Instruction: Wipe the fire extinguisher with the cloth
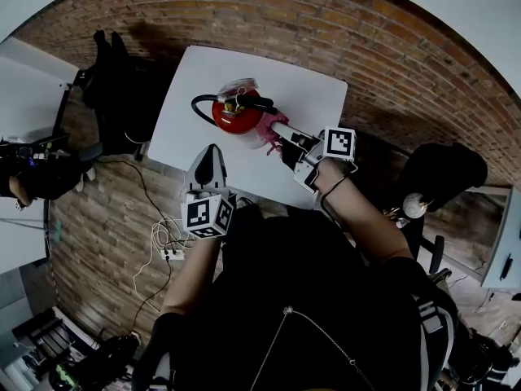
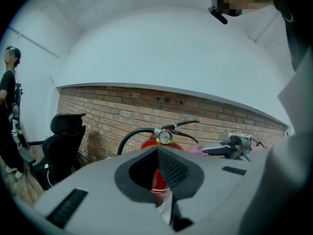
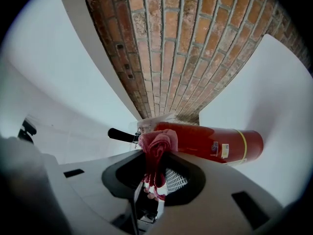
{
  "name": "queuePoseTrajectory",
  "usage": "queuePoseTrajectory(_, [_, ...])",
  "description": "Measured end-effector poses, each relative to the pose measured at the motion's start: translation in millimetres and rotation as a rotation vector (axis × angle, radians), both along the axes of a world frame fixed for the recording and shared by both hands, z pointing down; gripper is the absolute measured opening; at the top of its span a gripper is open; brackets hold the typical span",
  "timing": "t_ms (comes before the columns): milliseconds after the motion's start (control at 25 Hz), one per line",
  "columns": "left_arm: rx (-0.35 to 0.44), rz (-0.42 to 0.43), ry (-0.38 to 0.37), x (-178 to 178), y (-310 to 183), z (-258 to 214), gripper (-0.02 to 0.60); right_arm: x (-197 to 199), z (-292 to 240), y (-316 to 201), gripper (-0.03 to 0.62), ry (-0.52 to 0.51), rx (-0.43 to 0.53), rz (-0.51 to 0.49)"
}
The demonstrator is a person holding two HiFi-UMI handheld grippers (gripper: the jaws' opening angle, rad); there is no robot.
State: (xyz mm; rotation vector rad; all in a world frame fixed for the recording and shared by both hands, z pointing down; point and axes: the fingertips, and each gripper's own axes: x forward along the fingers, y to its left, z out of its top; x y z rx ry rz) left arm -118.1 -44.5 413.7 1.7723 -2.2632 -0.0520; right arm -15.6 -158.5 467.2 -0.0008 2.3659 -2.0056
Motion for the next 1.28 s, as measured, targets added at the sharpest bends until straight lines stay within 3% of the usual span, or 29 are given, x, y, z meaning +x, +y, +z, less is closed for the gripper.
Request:
queuePoseTrajectory(280, [0.003, 0.065, 0.004, -6.4, 10.0, 1.9, 0.011, 3.3, -11.0, 4.6, 0.103, -0.067, 0.009, 0.045])
queuePoseTrajectory(520, [-0.005, 0.164, 0.013, -18.5, 12.7, 6.7, 0.009, 16.9, 6.5, 12.0, 0.103, -0.046, 0.046, 0.15])
queuePoseTrajectory(840, [-0.025, 0.257, 0.06, -24.9, 14.5, 20.3, 0.011, 36.5, 83.9, 26.3, 0.103, 0.06, -0.001, 0.291])
queuePoseTrajectory(1280, [-0.022, 0.339, 0.051, -25.9, 15.0, 22.9, 0.011, 24.6, 205.9, 51.8, 0.103, 0.202, -0.093, 0.323])
